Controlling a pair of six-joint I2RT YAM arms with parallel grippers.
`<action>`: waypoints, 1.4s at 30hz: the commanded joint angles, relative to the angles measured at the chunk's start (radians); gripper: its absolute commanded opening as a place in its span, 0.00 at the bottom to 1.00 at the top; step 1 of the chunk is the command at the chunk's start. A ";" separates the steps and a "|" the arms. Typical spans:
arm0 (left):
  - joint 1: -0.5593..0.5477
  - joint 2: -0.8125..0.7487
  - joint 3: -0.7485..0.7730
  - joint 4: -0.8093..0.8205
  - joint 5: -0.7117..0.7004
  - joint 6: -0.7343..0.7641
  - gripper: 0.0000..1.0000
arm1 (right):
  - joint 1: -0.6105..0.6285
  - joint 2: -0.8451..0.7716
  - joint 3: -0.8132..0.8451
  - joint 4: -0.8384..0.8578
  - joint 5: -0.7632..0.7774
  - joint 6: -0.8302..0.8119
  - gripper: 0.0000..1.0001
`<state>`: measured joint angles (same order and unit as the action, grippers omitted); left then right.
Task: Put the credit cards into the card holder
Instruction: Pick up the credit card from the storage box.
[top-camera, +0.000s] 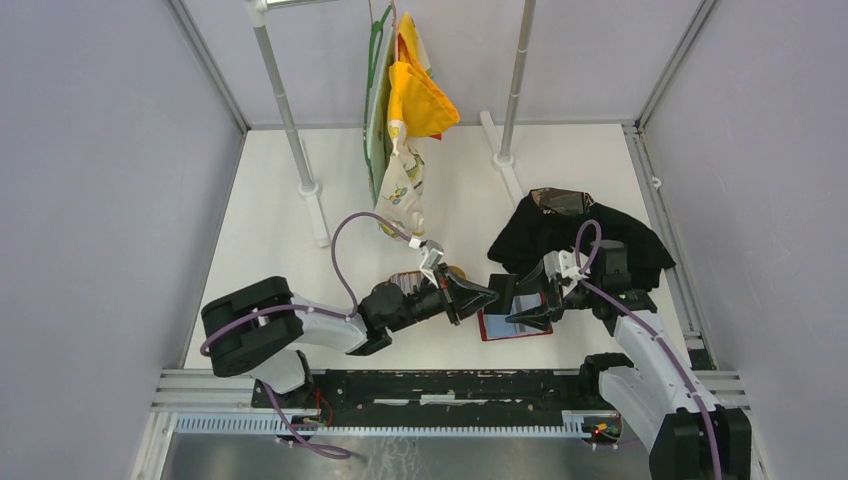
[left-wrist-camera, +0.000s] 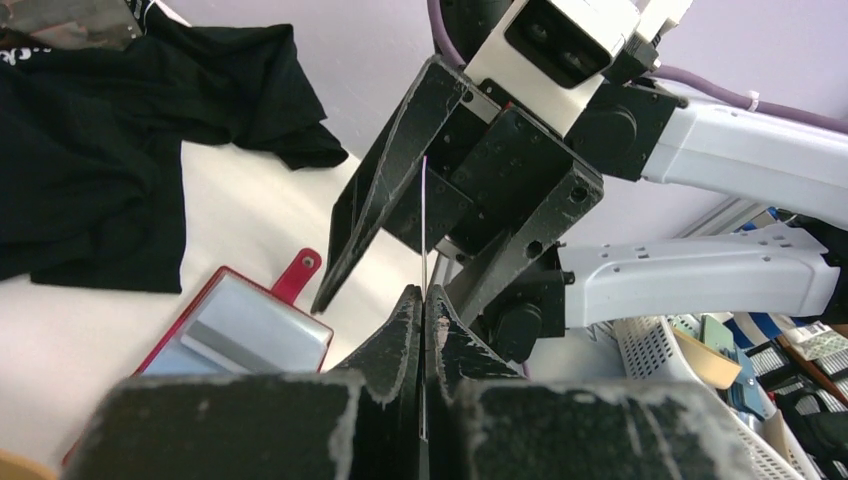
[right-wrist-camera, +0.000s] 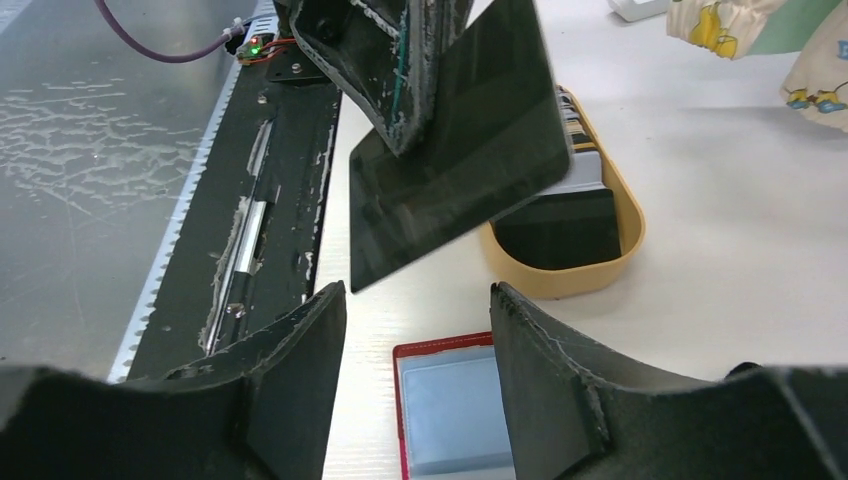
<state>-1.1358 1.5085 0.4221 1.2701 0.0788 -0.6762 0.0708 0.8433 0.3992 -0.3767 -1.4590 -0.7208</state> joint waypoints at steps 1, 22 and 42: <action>-0.006 0.058 0.055 0.173 -0.027 0.001 0.02 | 0.034 -0.001 0.043 0.084 0.022 0.140 0.59; 0.033 0.148 0.031 0.291 0.126 -0.002 0.18 | 0.056 -0.014 0.023 0.206 0.013 0.279 0.00; 0.134 -0.133 0.265 -0.697 0.373 0.427 0.48 | 0.120 0.011 0.012 0.194 0.075 0.229 0.00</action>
<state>-1.0019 1.4014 0.5968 0.8902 0.4290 -0.4271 0.1791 0.8505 0.4019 -0.2169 -1.3865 -0.4725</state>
